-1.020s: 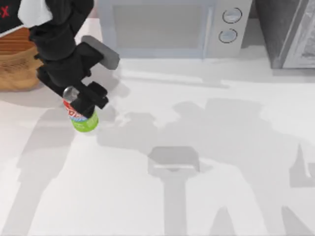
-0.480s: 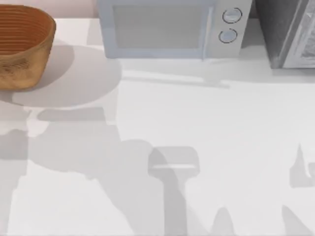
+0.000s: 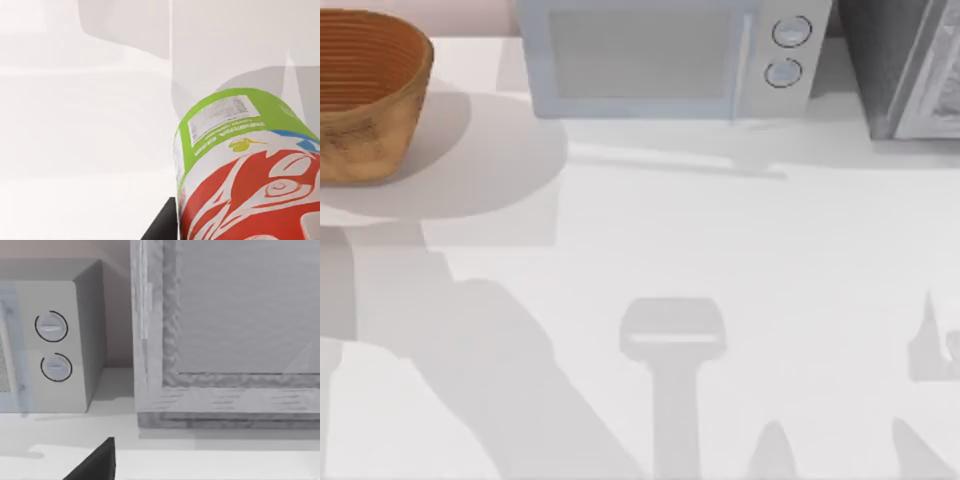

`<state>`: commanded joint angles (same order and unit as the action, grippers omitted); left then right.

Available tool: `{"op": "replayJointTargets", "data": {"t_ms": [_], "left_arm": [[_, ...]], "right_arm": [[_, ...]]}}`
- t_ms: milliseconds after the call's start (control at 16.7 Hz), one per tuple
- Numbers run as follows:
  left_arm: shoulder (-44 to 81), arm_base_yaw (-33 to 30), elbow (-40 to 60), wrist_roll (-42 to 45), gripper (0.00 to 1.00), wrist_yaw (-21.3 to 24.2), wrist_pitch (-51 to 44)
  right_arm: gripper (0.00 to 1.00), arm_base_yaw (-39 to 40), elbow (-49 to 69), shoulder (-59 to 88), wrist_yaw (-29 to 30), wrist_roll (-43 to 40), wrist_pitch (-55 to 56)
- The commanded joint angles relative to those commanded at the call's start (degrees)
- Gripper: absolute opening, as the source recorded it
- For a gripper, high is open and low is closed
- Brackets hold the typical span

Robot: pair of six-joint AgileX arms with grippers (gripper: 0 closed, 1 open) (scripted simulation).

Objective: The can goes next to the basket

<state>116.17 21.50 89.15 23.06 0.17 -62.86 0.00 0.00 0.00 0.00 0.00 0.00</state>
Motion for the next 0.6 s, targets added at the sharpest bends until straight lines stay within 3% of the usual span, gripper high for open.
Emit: {"op": "replayJointTargets", "data": {"t_ms": [600], "left_arm": [[0.44, 0.01, -1.22, 0.02, 0.00, 0.00, 1.66]], "right_arm": [[1.00, 0.00, 0.00, 0.00, 0.00, 0.00, 0.00]]}}
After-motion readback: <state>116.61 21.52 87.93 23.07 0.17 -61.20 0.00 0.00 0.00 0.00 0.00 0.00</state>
